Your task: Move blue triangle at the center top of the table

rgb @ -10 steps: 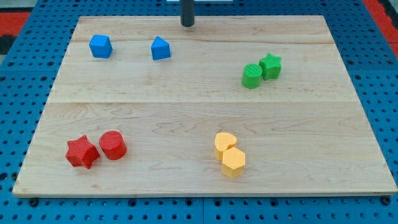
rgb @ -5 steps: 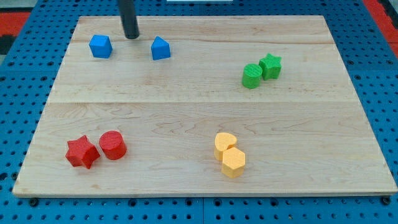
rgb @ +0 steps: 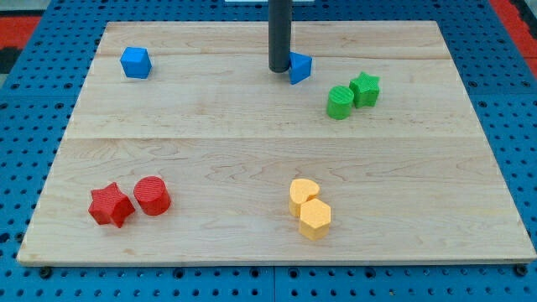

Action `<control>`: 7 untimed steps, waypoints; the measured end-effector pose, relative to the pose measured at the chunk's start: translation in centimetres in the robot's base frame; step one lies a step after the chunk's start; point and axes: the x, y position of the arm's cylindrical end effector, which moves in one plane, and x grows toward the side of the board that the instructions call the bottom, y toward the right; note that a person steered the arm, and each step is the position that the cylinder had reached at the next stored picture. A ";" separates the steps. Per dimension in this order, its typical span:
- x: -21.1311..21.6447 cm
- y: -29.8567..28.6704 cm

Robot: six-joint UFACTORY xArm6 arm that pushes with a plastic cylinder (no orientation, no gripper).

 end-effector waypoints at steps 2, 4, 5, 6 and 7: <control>-0.1 4.7; -5.1 8.8; -5.4 13.4; -7.0 14.0; -9.0 9.6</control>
